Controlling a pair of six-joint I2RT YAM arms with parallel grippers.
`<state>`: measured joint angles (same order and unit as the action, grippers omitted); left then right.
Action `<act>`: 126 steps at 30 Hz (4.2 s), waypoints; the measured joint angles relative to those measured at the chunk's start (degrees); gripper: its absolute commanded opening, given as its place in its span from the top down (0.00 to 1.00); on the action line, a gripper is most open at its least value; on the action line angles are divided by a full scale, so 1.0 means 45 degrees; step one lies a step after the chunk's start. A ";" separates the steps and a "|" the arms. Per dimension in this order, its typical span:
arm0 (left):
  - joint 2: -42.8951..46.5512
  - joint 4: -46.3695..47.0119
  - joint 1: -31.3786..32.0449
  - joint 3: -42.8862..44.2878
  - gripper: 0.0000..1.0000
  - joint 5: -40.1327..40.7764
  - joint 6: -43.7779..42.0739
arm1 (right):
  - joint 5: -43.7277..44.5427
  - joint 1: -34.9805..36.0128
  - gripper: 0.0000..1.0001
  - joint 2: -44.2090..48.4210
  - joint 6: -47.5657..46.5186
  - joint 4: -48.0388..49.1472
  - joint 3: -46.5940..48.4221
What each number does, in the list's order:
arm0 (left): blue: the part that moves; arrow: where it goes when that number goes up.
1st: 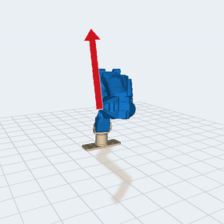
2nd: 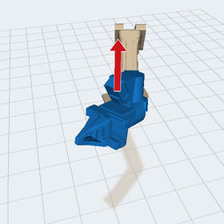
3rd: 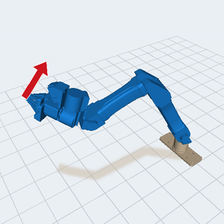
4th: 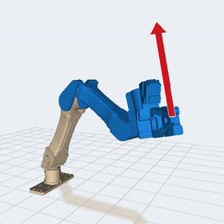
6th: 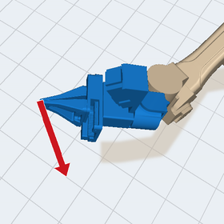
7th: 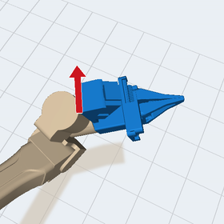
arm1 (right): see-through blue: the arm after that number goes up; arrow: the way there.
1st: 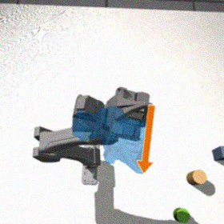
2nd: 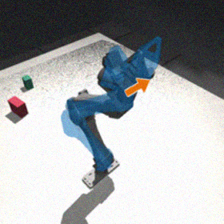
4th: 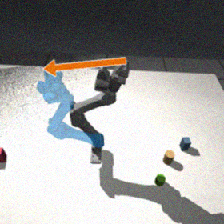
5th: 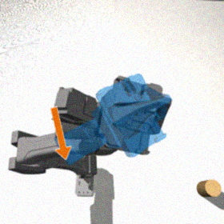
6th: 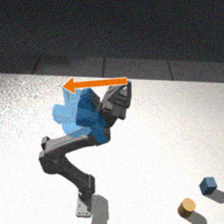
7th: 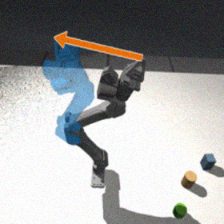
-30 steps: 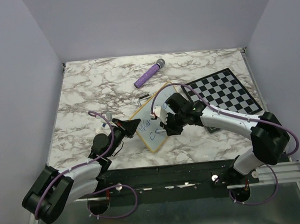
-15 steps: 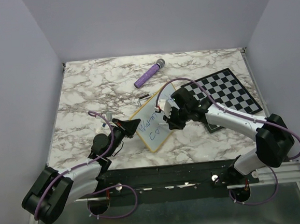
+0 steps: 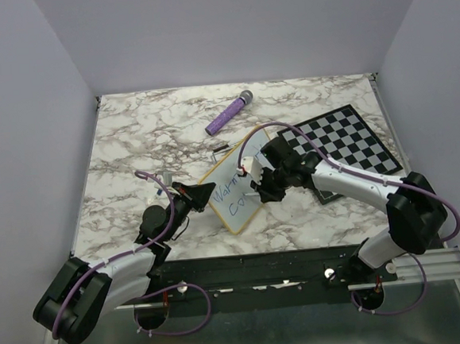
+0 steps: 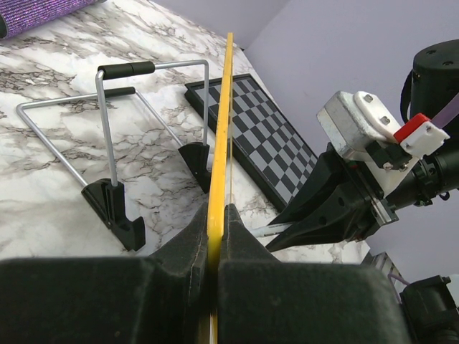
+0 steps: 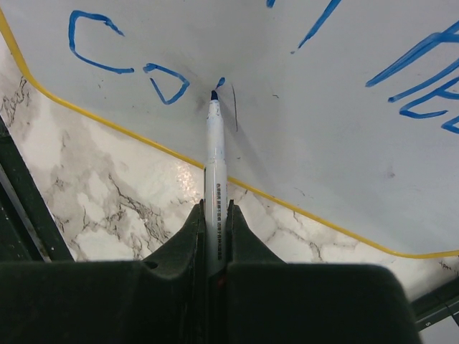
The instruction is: Write a sentence on the whiteboard
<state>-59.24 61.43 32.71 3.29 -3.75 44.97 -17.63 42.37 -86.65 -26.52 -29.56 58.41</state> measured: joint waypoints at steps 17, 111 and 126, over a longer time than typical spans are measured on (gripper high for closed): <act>0.0049 -0.0005 0.0000 0.0000 1.00 -0.0024 -0.0131 | -0.0321 0.0000 0.99 -0.0461 -0.0345 -0.0670 -0.0112; 0.0359 -0.0233 0.0000 0.0000 1.00 -0.0083 -0.0369 | -0.1676 -0.1836 0.99 0.1613 -0.0719 -0.0005 -0.0665; 0.0379 -0.0253 0.0000 0.0000 1.00 -0.0087 -0.0374 | -0.1656 -0.1972 0.99 0.1676 -0.1569 0.0102 -0.0981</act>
<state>-57.54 60.29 32.71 3.29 -4.14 43.29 -25.08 33.50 -79.11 -33.58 -29.10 54.00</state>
